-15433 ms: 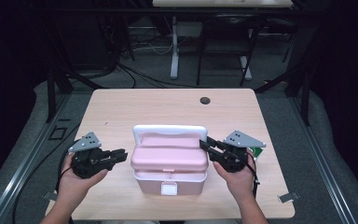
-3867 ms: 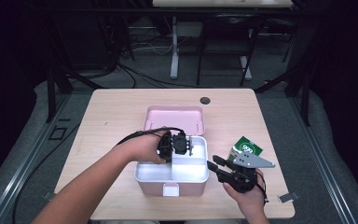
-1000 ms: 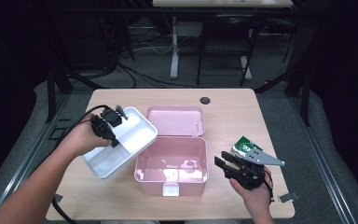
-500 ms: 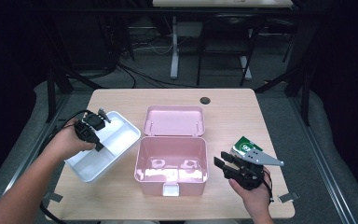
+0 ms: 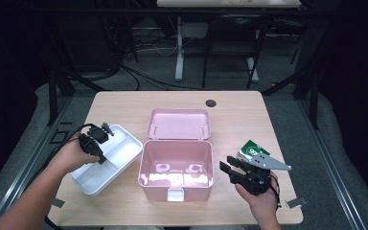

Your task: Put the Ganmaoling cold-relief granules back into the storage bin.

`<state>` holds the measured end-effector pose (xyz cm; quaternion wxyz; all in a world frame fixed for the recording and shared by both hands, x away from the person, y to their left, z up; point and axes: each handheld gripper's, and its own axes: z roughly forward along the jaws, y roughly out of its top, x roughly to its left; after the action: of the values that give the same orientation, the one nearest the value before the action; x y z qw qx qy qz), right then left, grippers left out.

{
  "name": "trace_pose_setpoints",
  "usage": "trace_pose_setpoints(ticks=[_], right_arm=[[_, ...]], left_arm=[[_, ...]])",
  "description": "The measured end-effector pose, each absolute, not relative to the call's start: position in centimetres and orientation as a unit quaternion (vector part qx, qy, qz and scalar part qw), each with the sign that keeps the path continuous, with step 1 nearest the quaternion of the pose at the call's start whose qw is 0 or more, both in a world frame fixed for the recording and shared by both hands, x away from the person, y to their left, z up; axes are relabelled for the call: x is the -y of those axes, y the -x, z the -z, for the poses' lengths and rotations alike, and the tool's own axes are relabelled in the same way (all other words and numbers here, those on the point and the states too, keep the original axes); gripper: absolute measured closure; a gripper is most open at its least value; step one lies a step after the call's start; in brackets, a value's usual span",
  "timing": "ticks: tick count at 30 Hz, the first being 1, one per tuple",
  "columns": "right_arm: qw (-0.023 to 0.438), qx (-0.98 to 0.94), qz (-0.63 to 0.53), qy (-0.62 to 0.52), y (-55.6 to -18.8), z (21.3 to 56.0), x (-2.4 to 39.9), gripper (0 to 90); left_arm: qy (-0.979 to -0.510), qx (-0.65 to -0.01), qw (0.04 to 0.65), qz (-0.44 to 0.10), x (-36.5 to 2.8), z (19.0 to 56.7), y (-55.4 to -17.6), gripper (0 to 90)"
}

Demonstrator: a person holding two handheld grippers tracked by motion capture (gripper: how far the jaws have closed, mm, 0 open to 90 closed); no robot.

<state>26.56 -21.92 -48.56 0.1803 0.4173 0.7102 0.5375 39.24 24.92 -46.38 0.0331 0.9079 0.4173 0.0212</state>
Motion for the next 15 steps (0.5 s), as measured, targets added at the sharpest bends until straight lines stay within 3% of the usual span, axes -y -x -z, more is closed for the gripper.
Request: trace_pose_setpoints(ticks=[15], right_arm=[[0.179, -0.711, -0.537, -0.417, -26.6, 48.7, 21.8, 59.5]], left_arm=[[-0.904, -0.427, 0.025, -0.011, -24.8, 51.0, -39.3, 89.3]])
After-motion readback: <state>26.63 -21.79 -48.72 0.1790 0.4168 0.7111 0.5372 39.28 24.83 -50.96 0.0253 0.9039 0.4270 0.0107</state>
